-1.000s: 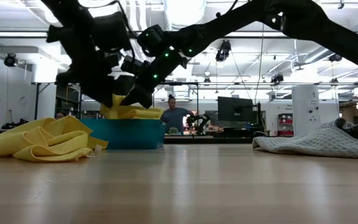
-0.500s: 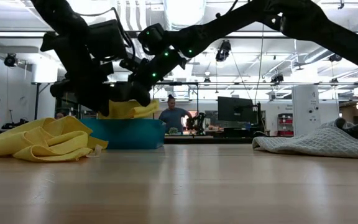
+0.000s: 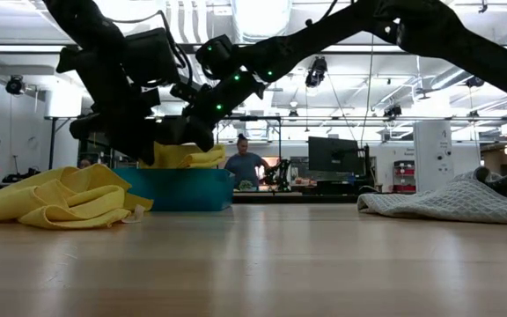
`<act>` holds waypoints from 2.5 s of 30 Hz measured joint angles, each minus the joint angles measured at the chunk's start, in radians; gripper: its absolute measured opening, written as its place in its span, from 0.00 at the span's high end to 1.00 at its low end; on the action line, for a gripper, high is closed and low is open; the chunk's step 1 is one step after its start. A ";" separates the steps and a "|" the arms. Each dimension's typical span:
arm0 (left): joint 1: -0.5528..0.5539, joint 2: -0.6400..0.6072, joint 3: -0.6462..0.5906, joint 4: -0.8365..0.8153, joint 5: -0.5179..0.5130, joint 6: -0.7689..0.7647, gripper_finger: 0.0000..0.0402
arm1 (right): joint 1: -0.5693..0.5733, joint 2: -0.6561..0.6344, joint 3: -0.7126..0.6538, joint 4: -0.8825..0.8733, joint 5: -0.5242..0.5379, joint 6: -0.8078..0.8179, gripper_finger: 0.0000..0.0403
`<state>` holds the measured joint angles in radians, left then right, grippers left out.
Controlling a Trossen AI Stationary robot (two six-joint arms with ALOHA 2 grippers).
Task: Fold microfiber towels
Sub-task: Put the right yellow microfiber towel into the blue bin
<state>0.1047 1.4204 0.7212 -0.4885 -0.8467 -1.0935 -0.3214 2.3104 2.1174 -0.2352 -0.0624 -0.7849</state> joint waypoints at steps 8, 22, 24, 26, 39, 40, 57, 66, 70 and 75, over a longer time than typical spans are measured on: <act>0.000 -0.003 0.014 -0.045 0.000 0.000 0.81 | -0.002 0.000 -0.001 0.008 0.001 0.025 0.83; 0.000 -0.110 0.014 -0.135 0.004 0.015 0.72 | -0.009 -0.038 0.005 -0.034 0.009 0.080 0.81; 0.000 -0.129 0.014 -0.134 0.009 0.036 0.72 | -0.009 -0.050 0.005 -0.063 0.009 0.089 0.82; 0.000 -0.149 0.013 -0.137 0.015 0.061 0.71 | -0.011 -0.067 0.005 -0.102 0.009 0.111 0.84; 0.000 -0.265 0.017 -0.122 0.168 0.412 0.72 | -0.011 -0.237 -0.034 -0.488 -0.185 0.254 0.93; 0.000 -0.267 0.016 -0.121 0.193 0.451 0.72 | -0.011 -0.260 -0.059 -0.493 -0.225 0.275 0.94; 0.077 -0.193 0.086 0.107 0.702 1.213 0.74 | 0.140 -0.739 -0.843 -0.124 -0.278 0.473 0.98; 0.253 -0.041 0.228 0.065 0.848 1.395 0.82 | 0.164 -0.928 -1.165 0.169 -0.277 0.586 0.98; 0.341 0.064 0.352 -0.026 0.985 1.496 0.81 | 0.164 -0.982 -1.266 0.276 -0.277 0.623 0.98; 0.422 0.216 0.500 -0.157 1.015 1.584 0.73 | 0.164 -1.020 -1.353 0.371 -0.277 0.637 0.98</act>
<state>0.5266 1.6360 1.2207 -0.6459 0.1680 0.4910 -0.1574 1.2902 0.7644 0.1362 -0.3389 -0.1478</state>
